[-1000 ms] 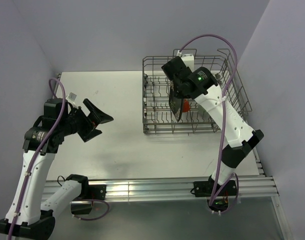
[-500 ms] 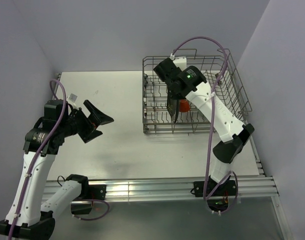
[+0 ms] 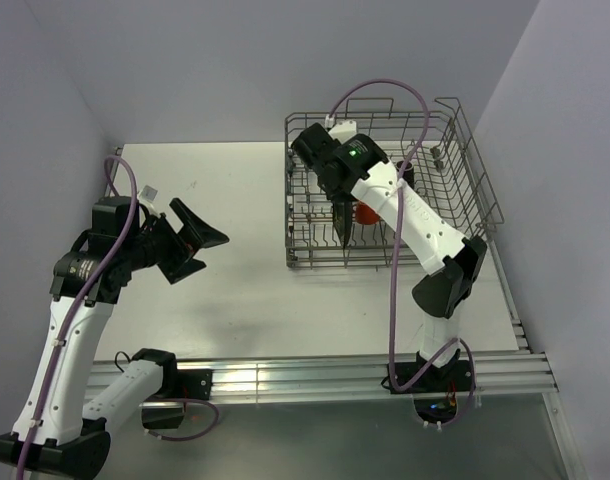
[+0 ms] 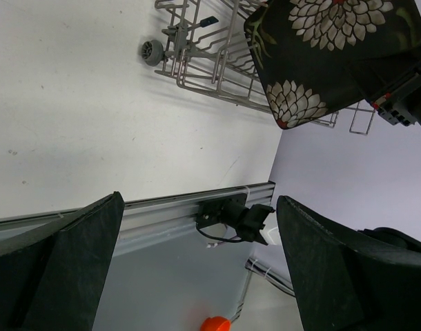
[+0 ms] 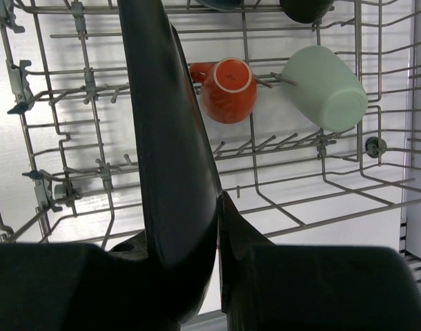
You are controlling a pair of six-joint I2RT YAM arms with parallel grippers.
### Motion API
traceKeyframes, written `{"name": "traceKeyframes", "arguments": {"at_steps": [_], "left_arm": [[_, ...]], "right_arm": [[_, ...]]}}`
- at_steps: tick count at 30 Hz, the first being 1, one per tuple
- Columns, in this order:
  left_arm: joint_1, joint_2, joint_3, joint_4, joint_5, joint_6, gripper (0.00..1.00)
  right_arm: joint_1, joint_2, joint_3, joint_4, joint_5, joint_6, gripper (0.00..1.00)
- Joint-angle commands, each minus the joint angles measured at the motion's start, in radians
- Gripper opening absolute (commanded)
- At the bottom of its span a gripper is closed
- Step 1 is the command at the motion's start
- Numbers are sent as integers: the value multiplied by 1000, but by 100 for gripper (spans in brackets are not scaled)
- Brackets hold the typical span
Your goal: Load the mixed dishes into the dish rack
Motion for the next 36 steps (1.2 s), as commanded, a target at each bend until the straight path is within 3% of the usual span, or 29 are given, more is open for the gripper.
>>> {"name": "traceKeyframes", "arguments": {"at_steps": [1, 14, 21, 28, 36], "left_arm": [[-1, 2, 10, 30, 20, 27, 99], [-1, 4, 3, 24, 23, 40, 99], [-1, 1, -3, 20, 29, 50, 99], [-1, 5, -13, 23, 38, 62, 99], [-1, 18, -6, 14, 40, 85, 99]], "right_arm": [[20, 3, 49, -7, 109, 28, 0], [86, 113, 39, -46, 172, 97, 0], [101, 126, -43, -46, 212, 120, 0], [101, 103, -142, 0, 183, 124, 16], [103, 100, -157, 25, 139, 108, 25]]}}
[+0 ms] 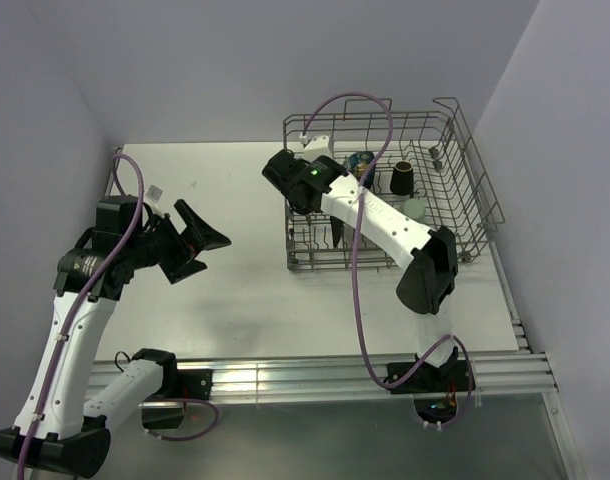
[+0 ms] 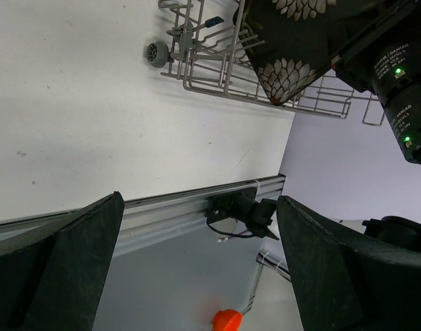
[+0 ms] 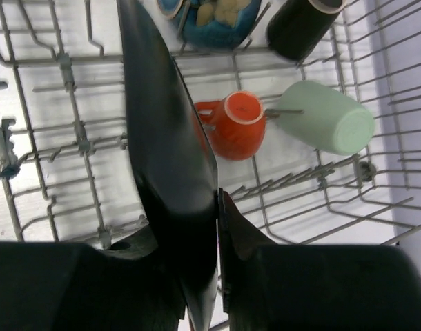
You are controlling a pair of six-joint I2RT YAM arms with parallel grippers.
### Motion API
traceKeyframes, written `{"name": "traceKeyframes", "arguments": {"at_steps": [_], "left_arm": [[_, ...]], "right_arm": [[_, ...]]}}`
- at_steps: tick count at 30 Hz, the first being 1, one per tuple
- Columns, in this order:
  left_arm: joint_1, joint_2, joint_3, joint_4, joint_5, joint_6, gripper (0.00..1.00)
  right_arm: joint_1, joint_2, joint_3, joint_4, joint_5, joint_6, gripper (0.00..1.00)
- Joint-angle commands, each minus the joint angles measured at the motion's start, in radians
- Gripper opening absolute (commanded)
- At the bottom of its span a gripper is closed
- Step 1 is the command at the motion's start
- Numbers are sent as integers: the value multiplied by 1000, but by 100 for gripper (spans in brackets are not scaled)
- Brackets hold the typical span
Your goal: Load the mixed dishes into the dish rack
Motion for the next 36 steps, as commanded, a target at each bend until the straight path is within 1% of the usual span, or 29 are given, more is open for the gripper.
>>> {"name": "traceKeyframes", "arguments": {"at_steps": [1, 3, 4, 6, 7, 16, 22, 27, 32, 33, 35, 36], "left_arm": [[-1, 1, 6, 11, 21, 39, 99], [-1, 2, 5, 10, 21, 45, 99], [-1, 4, 5, 8, 21, 45, 99], [-1, 5, 8, 8, 21, 51, 99], [-1, 8, 8, 5, 21, 53, 99], [1, 13, 1, 13, 26, 54, 99], [-1, 22, 11, 13, 15, 56, 99], [-1, 30, 5, 14, 9, 57, 99], [-1, 33, -12, 28, 1, 50, 99], [-1, 33, -15, 30, 1, 48, 99], [-1, 34, -26, 36, -3, 43, 99], [-1, 34, -29, 39, -3, 42, 99]], "right_arm": [[13, -11, -33, -125, -117, 36, 28], [14, -3, -18, -131, -128, 34, 34], [13, 0, -15, -134, -129, 34, 49], [17, 3, -11, -137, -134, 33, 62], [19, 1, -15, -136, -134, 33, 66], [24, -32, 2, -108, -168, 16, 70], [25, -101, 51, -71, -263, -18, 73], [30, -158, 85, -70, -303, -32, 81], [37, -255, 116, -61, -324, -49, 88], [39, -294, 113, -57, -326, -50, 89], [39, -342, 79, -36, -327, -52, 90], [37, -398, 56, -25, -332, -56, 90]]}}
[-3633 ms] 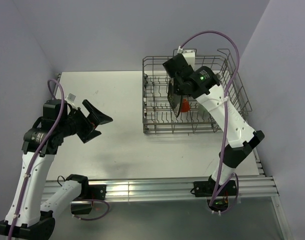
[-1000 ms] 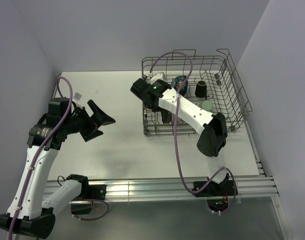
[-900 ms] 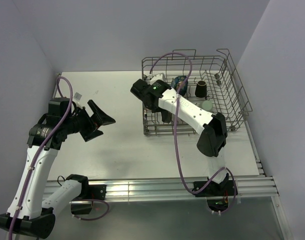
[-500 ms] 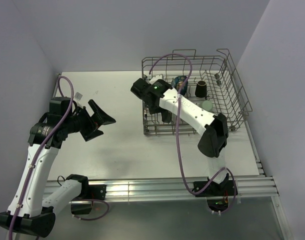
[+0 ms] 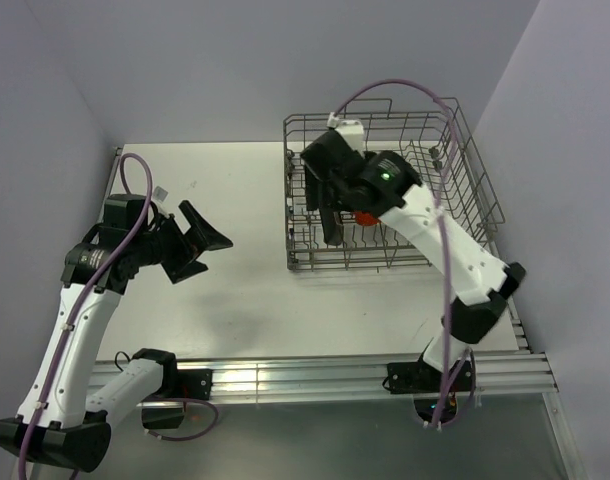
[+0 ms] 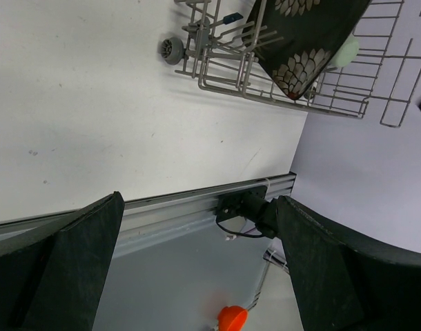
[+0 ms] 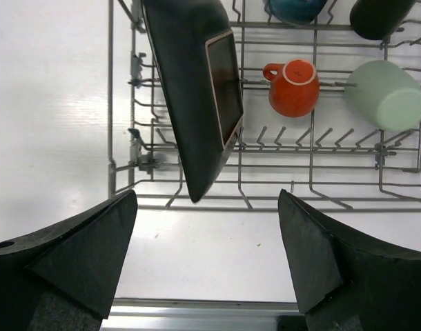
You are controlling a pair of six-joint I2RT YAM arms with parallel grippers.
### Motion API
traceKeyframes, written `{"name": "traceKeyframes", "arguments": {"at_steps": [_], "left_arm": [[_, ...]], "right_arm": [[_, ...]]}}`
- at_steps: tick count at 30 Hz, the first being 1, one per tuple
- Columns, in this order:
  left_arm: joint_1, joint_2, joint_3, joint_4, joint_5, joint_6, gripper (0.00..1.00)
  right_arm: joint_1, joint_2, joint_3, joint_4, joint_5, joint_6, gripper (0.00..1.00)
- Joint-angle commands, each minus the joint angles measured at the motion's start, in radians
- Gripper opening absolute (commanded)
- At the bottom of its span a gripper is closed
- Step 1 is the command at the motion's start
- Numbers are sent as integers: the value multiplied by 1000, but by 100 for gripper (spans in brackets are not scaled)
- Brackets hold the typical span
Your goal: Load the mixed dishes into the dish rack
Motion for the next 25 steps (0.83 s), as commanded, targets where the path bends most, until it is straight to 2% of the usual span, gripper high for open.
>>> {"name": "traceKeyframes", "arguments": {"at_steps": [1, 7, 12, 15, 25], "left_arm": [[-1, -1, -16, 37, -2, 11, 99], [-1, 5, -56, 82, 6, -15, 99], [-1, 24, -70, 116, 7, -36, 99], [-1, 38, -83, 143, 18, -52, 99], [-1, 67, -157, 244, 87, -137, 99]], "right_arm": [[6, -155, -70, 51, -28, -22, 90], [6, -405, -408, 238, -183, -37, 92], [4, -616, -606, 364, -265, 4, 93], [4, -681, -704, 369, -256, 38, 93], [3, -779, -882, 362, -272, 106, 94]]}}
